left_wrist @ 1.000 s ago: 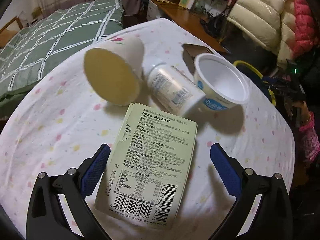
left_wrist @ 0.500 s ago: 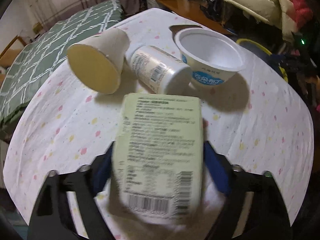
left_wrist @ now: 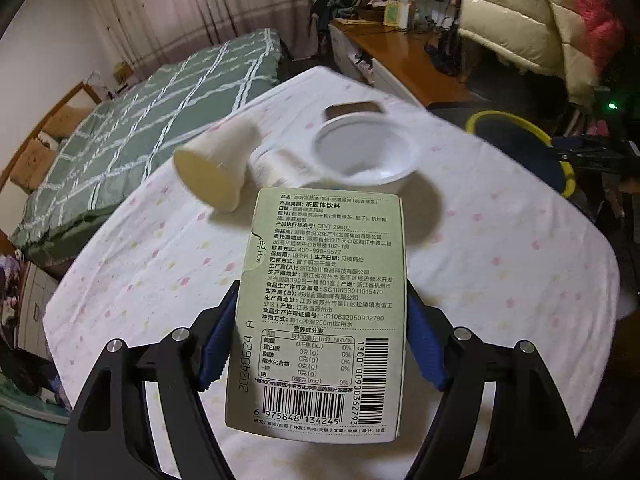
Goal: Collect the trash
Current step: 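Carry the beige box over the yellow bin and open the left gripper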
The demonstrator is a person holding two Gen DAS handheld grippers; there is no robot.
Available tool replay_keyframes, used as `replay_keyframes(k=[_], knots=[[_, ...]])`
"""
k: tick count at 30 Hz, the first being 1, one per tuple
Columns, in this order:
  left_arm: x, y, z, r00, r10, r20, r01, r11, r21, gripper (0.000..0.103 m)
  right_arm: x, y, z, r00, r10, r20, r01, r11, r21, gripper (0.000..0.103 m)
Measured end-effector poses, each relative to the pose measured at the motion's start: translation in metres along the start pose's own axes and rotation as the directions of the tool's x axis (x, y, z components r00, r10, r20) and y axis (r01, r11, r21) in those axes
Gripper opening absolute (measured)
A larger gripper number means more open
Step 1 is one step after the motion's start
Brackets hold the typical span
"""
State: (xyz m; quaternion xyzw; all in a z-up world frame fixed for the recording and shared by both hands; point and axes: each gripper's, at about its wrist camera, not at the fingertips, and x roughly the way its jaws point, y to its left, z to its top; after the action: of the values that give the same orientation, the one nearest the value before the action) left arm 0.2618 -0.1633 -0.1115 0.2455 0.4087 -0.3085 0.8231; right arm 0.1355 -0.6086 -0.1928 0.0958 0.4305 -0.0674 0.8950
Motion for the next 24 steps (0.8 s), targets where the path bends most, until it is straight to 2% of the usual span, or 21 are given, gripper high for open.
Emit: replay_keyframes(k=[6, 11, 18, 24], knots=[[-0.017, -0.062, 0.028, 0.999, -0.038, 0.029, 0.035, 0.995, 0.098, 0.074, -0.014, -0.013, -0.007, 1.000, -0.009, 0.016, 0.009, 1.000, 0.014, 0.065], [-0.014, -0.116, 0.062, 0.993, -0.105, 0.049, 0.093, 0.976, 0.196, 0.074, -0.027, -0.032, -0.016, 0.999, -0.028, 0.030, 0.027, 0.999, 0.040, 0.065], [0.017, -0.191, 0.120, 0.982, -0.186, 0.037, 0.166, 0.938, 0.305, 0.074, -0.046, -0.065, -0.032, 0.996, -0.071, 0.047, 0.067, 0.994, 0.084, 0.065], [0.047, -0.247, 0.160, 0.970, -0.245, 0.010, 0.225, 0.906, 0.358, 0.074, -0.061, -0.090, -0.046, 0.993, -0.104, 0.055, 0.098, 0.989, 0.110, 0.065]])
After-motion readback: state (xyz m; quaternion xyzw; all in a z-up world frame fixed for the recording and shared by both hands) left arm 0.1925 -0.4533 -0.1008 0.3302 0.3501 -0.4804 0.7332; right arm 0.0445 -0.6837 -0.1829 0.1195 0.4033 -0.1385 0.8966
